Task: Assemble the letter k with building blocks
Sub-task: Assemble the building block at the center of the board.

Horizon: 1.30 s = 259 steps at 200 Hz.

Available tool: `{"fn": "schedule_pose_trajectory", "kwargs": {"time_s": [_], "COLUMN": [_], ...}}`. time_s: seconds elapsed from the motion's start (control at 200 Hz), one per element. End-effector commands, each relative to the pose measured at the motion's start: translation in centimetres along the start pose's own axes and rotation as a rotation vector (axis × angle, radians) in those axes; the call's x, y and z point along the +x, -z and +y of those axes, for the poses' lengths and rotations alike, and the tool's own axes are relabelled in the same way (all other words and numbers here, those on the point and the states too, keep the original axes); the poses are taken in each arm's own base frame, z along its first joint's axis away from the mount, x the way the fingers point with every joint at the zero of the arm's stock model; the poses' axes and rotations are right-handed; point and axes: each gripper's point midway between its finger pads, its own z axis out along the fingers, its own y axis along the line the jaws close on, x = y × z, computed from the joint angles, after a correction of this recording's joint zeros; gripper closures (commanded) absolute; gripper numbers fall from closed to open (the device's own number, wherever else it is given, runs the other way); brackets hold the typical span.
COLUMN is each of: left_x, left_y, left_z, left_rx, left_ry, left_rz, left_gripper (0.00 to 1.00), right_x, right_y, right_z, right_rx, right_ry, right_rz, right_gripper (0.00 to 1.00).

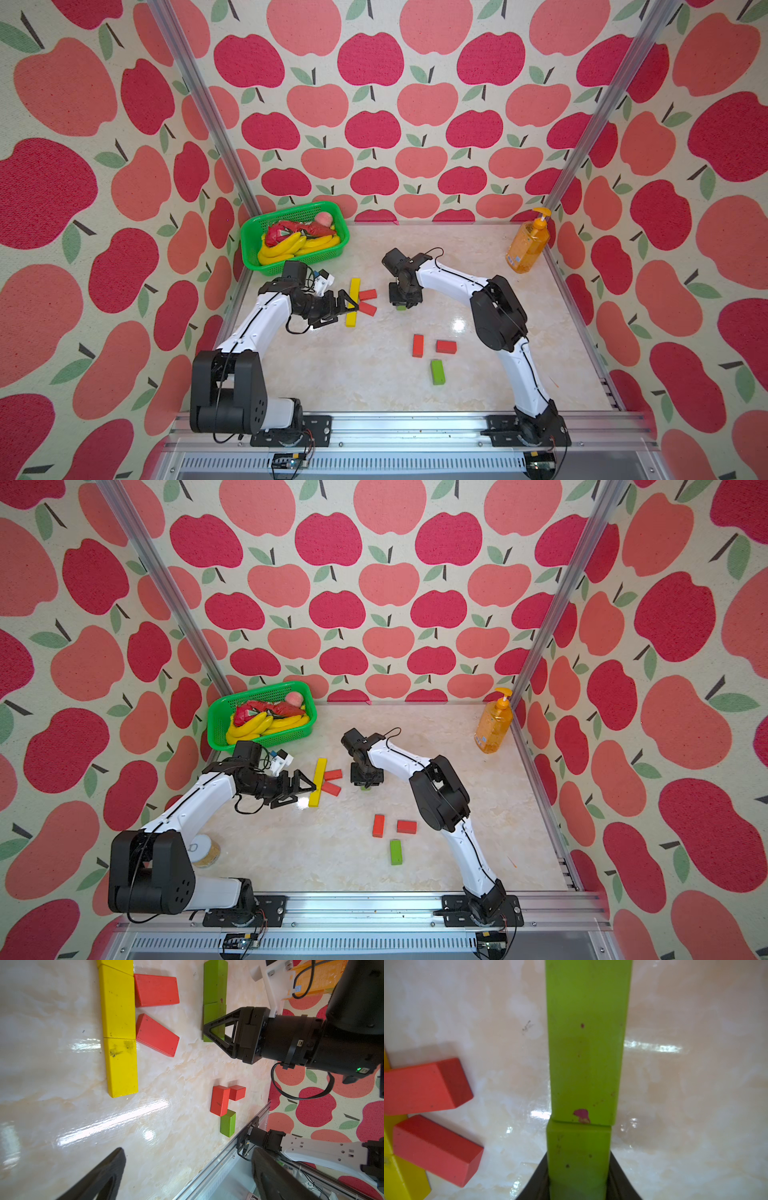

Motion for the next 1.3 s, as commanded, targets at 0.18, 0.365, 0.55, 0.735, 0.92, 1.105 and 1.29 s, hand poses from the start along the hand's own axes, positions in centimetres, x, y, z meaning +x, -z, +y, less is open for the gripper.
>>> {"fn": "schedule_pose_trajectory", "kwargs": {"time_s": [0.18, 0.365, 0.55, 0.735, 0.92, 1.105, 1.29], "left_x": [-0.42, -0.43, -0.45, -0.42, -0.4, -0.4, -0.44], "left_y": [0.22, 0.25, 0.26, 0.24, 0.24, 0.25, 0.24], "left_z": [-0.38, -0.4, -0.43, -0.44, -0.42, -0.41, -0.45], "left_rx": [0.018, 0.017, 0.018, 0.019, 0.018, 0.018, 0.018], "left_ry": [0.001, -0.001, -0.002, -0.001, -0.002, -0.001, -0.003], "left_rz": [0.0, -0.001, -0.002, 0.0, 0.0, 0.0, -0.001], "left_gripper": [0.02, 0.02, 0.02, 0.02, 0.02, 0.02, 0.02], "right_x": [-0.03, -0.07, -0.3, -0.3, -0.35, -0.31, -0.28], "right_y": [-0.33, -0.45, -0.52, -0.59, -0.65, -0.79, -0.74], "right_z": [-0.6, -0.71, -0.69, -0.78, -0.68, -0.71, -0.93], "right_rx": [0.026, 0.029, 0.026, 0.031, 0.027, 0.028, 0.038], "right_ry": [0.006, 0.0, -0.001, -0.001, -0.001, -0.001, -0.005], "right_rz": [0.016, 0.015, 0.012, 0.014, 0.018, 0.02, 0.018], "right_gripper": [0.59, 0.6, 0.62, 0.62, 0.62, 0.58, 0.62]}}
